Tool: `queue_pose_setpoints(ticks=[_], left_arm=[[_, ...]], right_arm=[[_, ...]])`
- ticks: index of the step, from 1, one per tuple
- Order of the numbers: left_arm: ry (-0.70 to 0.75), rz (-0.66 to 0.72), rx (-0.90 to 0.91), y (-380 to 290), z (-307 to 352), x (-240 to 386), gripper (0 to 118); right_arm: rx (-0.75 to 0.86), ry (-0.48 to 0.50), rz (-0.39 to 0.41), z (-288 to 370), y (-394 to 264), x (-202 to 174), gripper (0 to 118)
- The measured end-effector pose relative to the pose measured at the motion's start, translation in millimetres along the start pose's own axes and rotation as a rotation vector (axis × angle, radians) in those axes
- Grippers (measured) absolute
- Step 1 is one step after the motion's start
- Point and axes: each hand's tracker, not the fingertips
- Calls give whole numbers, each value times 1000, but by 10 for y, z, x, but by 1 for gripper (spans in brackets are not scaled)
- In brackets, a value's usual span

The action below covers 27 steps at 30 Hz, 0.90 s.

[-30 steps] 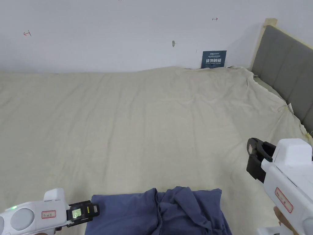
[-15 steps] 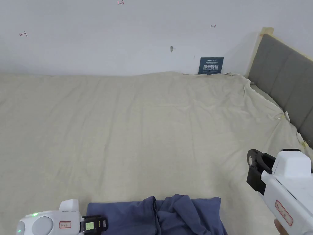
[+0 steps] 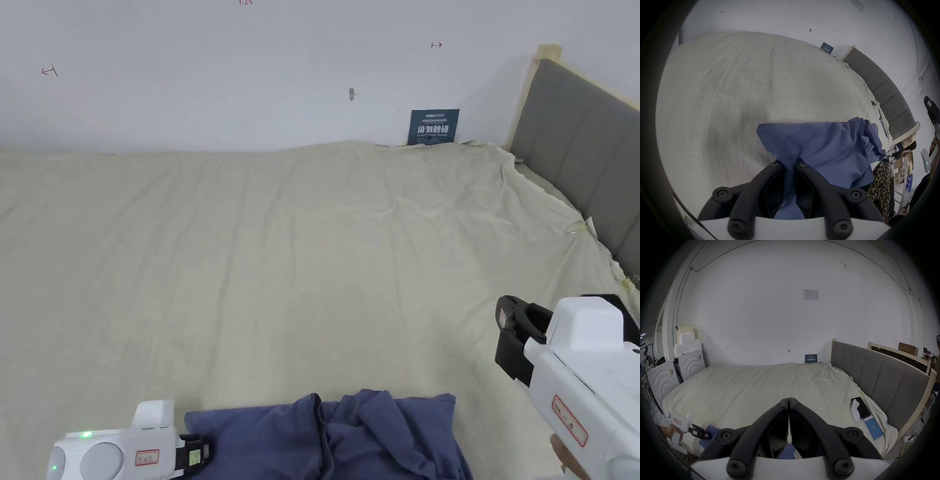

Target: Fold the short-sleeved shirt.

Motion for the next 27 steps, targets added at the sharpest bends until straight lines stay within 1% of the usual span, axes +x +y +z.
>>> queue_pose_setpoints(ticks=[3, 7, 9, 15, 19, 21, 24, 27], left_arm=[[-31, 43, 24, 30, 138, -31, 9], [-34, 48, 36, 69, 355, -129, 8], [-1, 46, 44, 87, 456, -235, 8], [88, 129, 46, 68, 785, -649, 8], [94, 165, 56, 53, 1001, -540, 8], [62, 193, 51, 100, 1075, -403, 8], [18, 209, 48, 224, 1152, -92, 9], [-33, 181, 55, 343, 1157, 301, 9]], right_arm=[[2, 0, 0, 11, 5, 16, 0], [6, 0, -2, 22, 17, 32, 0], [9, 1, -2, 26, 19, 31, 0], [10, 15, -7, 4, -3, 26, 0], [8, 25, -8, -10, -6, 8, 0], [10, 29, -4, -7, 1, 1, 0], [17, 31, -4, 27, 21, -17, 0], [22, 29, -16, 50, 10, -1, 0]])
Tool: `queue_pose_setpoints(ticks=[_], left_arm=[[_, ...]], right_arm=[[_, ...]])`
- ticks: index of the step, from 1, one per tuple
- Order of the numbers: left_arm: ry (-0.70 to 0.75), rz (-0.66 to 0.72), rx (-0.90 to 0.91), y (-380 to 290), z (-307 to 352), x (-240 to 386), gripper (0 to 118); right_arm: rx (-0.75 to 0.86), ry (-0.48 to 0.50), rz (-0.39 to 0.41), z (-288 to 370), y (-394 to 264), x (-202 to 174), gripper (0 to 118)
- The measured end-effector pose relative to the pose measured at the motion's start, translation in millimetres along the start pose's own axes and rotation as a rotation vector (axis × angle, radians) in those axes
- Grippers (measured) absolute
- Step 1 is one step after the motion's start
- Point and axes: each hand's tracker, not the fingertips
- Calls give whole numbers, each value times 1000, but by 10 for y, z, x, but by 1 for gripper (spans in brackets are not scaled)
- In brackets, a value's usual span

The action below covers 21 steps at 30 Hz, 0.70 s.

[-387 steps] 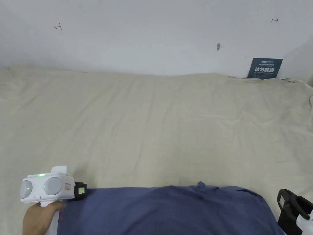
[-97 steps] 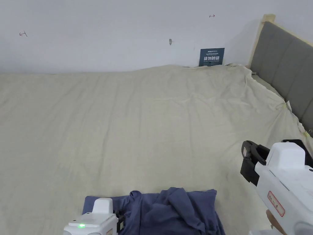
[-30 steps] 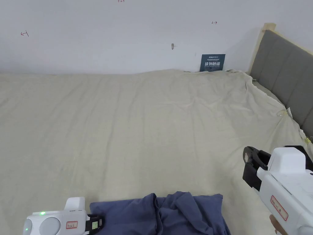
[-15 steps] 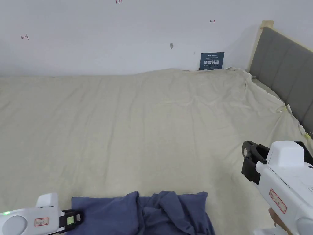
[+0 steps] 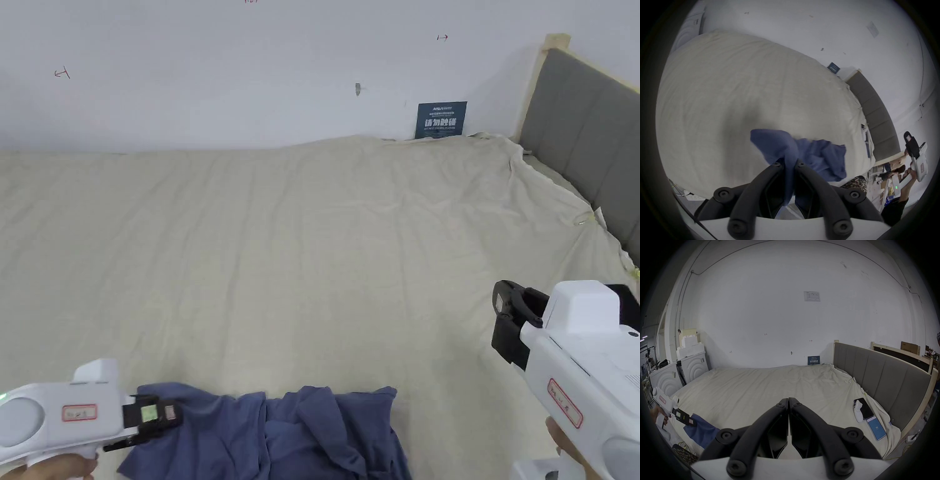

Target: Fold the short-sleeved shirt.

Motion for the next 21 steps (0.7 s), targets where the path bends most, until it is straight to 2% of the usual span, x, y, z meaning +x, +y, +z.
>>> queue_pose_setpoints(ticks=[3, 7, 11, 16, 21], left_arm=[[-70, -68, -34, 90, -211, 237, 9], [-87, -128, -71, 101, -569, 710, 9], [-119, -141, -138, 33, -1030, 1098, 9], [-107, -170, -226, -113, -1631, 1493, 9], [-34, -163, -256, -306, -2056, 1732, 9]], right_arm=[[-5, -3, -6, 20, -24, 40, 0], [-5, -10, -17, 68, -39, 100, 0], [-2, -18, -25, 113, -32, 168, 0], [-3, -26, -23, 167, -19, 247, 0], [-8, -44, -31, 202, -52, 356, 0]])
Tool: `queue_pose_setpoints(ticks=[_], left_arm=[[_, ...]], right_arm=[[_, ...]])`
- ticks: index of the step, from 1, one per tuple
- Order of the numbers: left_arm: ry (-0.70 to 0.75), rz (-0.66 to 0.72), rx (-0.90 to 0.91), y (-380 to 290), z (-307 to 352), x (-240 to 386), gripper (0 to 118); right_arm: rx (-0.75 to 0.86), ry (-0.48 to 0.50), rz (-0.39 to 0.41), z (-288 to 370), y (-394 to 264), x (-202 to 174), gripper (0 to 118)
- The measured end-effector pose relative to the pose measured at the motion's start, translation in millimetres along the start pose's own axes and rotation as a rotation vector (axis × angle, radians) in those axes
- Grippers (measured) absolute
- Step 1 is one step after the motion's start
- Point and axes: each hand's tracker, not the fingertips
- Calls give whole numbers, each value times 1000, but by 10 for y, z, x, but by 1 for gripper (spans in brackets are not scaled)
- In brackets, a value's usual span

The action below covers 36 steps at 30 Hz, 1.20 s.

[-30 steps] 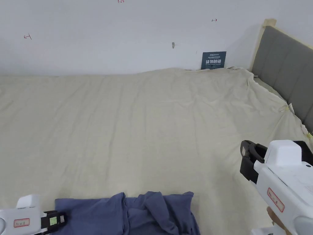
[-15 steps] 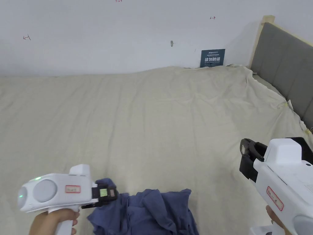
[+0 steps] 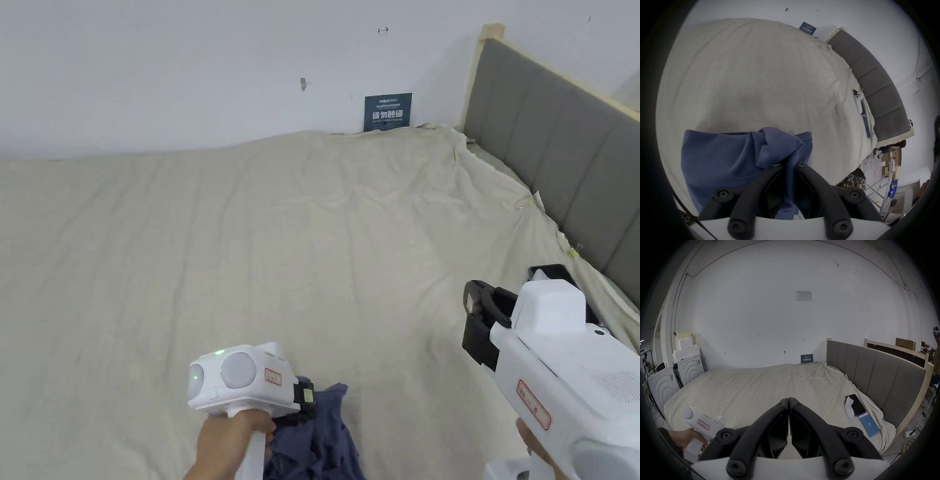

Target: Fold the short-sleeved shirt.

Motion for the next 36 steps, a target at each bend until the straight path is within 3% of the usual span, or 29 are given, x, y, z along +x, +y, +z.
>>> queue_pose_setpoints(ticks=[2, 4, 7, 10, 15, 20, 23, 25, 28, 30, 36], left_arm=[[24, -6, -8, -24, -121, 43, 12], [30, -13, -9, -64, -150, 101, 24], [-25, -39, 3, -72, -129, 177, 68], [-61, -69, 5, -81, -14, 294, 94], [-113, -147, 143, -68, 406, 320, 95], [-20, -208, 361, -100, 910, 163, 95], [51, -238, 479, -170, 1087, 8, 87], [75, -248, 536, -223, 1139, -110, 67], [99, -260, 546, -311, 1101, -263, 20], [87, -242, 532, -359, 1031, -374, 3], [108, -115, 480, -514, 649, -560, 0]], right_arm=[[-2, -5, -4, 19, -22, 38, 0], [-7, -13, -5, 33, -40, 72, 0], [-11, -22, -10, 46, -61, 120, 0], [-9, -31, -16, 55, -58, 141, 0], [-1, -29, -19, 67, -38, 137, 0], [16, -23, -19, 82, 2, 95, 0], [23, -17, -21, 79, 15, 78, 0], [25, -13, -19, 76, 21, 62, 0], [23, -8, -18, 68, 17, 47, 0], [22, -6, -18, 67, 11, 41, 0], [20, -9, -26, 72, -17, 72, 0]])
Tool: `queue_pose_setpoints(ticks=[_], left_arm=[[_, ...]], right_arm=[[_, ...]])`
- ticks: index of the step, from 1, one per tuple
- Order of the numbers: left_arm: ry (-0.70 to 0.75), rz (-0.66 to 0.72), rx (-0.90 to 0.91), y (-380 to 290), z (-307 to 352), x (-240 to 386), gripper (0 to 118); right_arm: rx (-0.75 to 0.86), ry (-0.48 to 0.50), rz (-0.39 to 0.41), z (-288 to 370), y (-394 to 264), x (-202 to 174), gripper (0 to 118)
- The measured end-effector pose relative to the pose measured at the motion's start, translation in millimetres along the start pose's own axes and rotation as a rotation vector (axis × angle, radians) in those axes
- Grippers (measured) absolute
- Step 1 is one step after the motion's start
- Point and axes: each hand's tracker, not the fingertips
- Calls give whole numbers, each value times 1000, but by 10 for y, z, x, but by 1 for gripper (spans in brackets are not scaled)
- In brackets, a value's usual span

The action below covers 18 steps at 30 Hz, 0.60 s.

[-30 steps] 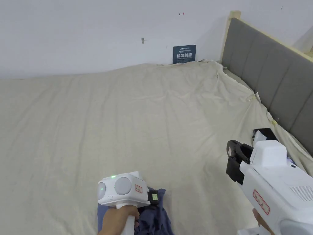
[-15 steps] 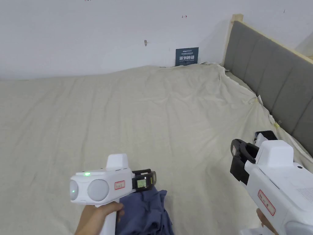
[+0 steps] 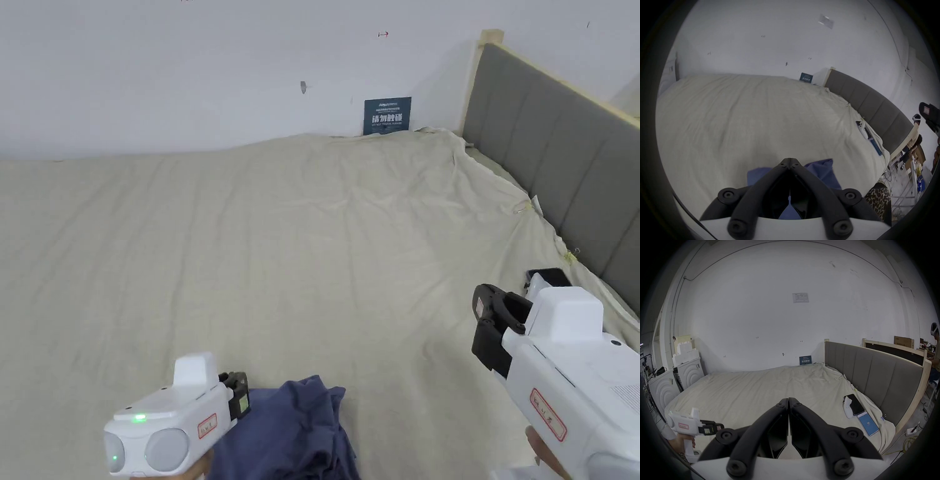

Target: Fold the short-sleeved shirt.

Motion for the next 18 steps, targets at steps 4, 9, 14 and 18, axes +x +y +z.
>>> queue_pose_setpoints(ticks=[4, 9, 14, 18], left_arm=[[-13, 17, -11, -212, -161, 92, 0], [-5, -56, -35, -391, -386, 342, 0], [-6, -42, -59, -480, -604, 529, 0], [-13, -62, -64, -522, -706, 703, 0]], right_arm=[[-7, -6, 7, 10, -1, 45, 0], [-12, -21, 3, 34, 11, 117, 0], [-18, -42, 7, 78, -6, 220, 0], [-28, -63, 5, 107, -32, 309, 0]])
